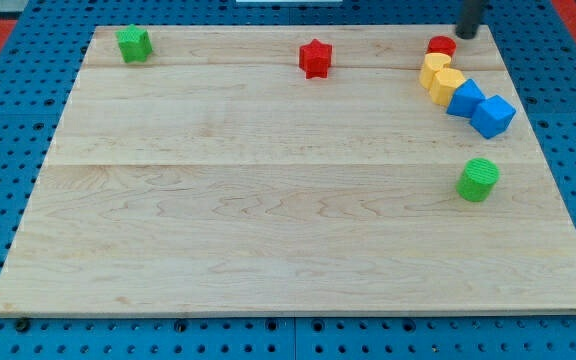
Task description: Push the red circle diagonal to the red star
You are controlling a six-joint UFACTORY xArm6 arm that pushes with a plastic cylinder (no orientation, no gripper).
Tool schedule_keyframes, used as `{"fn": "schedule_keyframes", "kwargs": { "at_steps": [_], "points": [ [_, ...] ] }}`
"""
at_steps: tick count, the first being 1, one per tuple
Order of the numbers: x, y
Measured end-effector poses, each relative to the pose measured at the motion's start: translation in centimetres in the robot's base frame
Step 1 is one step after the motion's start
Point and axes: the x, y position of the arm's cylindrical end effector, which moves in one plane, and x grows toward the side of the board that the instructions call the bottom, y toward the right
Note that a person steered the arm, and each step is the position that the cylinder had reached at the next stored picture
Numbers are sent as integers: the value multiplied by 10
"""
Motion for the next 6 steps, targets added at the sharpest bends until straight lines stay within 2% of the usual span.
{"fn": "schedule_keyframes", "kwargs": {
  "at_steps": [1,2,4,5,6],
  "points": [
    [47,-13],
    [45,-63],
    [-1,-146],
    [16,-119],
    [3,-58]
  ]
}}
